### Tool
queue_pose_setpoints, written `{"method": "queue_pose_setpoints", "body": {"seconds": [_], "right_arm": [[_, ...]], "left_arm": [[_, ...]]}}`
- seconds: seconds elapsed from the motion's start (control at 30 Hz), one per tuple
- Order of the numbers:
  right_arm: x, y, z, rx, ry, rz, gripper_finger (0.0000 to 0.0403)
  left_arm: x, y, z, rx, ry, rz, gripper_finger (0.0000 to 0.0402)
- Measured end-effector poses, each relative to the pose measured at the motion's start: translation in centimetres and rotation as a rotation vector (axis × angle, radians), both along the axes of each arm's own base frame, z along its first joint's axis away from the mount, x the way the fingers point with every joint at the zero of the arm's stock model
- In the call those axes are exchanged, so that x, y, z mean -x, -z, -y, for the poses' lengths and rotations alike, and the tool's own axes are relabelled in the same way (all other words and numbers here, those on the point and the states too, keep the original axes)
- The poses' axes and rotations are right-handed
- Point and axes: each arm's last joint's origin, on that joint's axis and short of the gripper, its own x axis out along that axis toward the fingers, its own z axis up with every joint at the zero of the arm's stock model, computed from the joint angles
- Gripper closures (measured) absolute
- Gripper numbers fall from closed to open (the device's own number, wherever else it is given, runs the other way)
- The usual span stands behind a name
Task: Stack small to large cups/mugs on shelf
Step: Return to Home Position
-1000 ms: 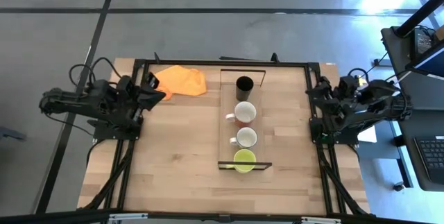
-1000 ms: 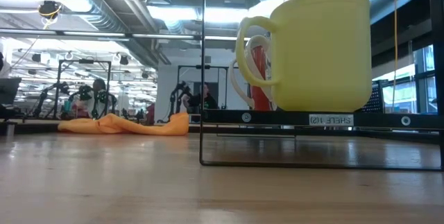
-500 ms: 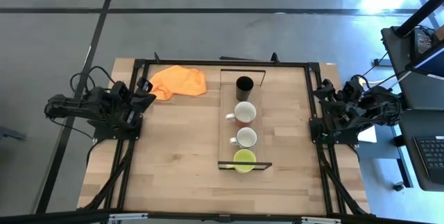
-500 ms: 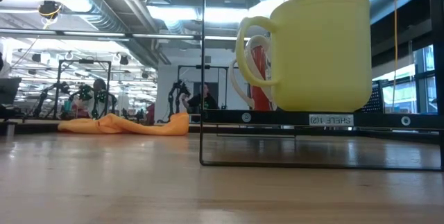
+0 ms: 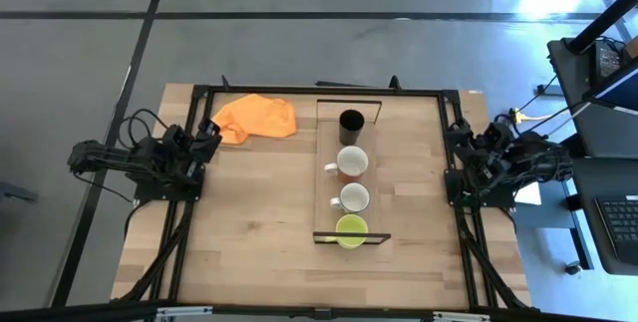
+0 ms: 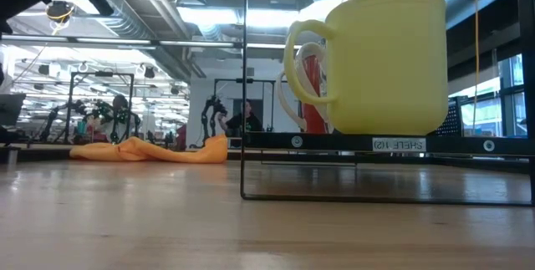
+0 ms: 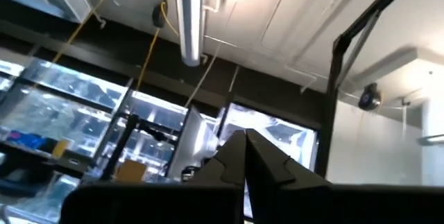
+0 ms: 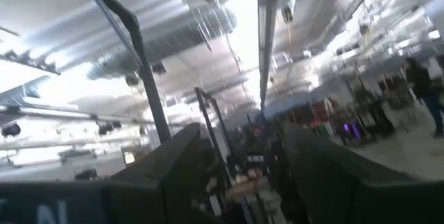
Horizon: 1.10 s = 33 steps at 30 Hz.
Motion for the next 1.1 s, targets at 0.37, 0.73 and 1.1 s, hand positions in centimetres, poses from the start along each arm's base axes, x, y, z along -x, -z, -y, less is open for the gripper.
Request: {"method": "queue_pose_setpoints", "body": {"seconds": [0.37, 0.73, 1.1], "right_arm": [[-1.3, 3.1, -0.2, 0.016, 0.022, 0.098, 0.0190], [-2.1, 5.9, -0.2, 0.028, 0.086, 0.100, 0.0190], [-3.8, 9.3, 0.2, -0.132, 0.232, -0.290, 0.0190]], "left_arm": [[0.0, 0.0, 0.0, -0.054, -0.060, -0.017, 0.0401], [-0.6, 0.9, -0.2, -0.041, -0.125, -0.132, 0.0401], [-1.9, 3.5, -0.4, -0.091, -0.248, -0.457, 0.0401]]}}
